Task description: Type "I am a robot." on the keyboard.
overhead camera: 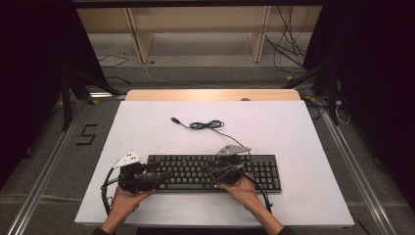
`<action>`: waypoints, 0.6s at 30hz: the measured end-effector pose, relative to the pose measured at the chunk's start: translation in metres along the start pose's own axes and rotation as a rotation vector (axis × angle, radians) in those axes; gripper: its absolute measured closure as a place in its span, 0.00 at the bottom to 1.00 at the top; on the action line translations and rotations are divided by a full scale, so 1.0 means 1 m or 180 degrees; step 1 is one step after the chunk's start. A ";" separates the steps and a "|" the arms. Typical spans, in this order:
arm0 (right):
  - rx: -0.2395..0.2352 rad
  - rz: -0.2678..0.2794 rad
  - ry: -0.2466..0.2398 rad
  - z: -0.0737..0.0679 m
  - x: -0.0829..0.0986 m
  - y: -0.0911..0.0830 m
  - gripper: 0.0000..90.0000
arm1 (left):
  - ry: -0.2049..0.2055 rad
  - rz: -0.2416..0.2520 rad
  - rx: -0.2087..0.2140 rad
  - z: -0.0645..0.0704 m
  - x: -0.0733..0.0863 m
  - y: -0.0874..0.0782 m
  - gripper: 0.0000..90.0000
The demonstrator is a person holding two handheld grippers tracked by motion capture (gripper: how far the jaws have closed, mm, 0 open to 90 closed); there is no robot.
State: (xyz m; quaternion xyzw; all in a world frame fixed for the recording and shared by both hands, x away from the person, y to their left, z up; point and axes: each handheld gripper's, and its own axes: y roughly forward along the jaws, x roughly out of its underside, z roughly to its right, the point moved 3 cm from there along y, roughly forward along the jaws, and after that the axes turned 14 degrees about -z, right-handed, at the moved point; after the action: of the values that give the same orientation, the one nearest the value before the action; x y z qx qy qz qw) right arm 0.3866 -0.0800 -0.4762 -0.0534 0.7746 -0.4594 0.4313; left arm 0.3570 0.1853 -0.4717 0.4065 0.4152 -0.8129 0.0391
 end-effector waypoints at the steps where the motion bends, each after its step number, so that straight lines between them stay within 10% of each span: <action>1: -0.0004 -0.0011 -0.0001 0.000 0.000 0.000 0.76 | 0.0002 0.0002 0.0000 0.000 0.000 0.000 0.29; 18: 0.0015 -0.0140 -0.0011 0.001 -0.004 0.010 0.98 | 0.0043 0.0000 0.0017 0.003 0.002 0.000 0.29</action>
State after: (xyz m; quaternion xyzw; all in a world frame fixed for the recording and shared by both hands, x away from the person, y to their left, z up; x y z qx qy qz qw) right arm 0.3931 -0.0730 -0.4820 -0.0702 0.7715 -0.4704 0.4226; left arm 0.3538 0.1834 -0.4719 0.4121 0.4133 -0.8112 0.0352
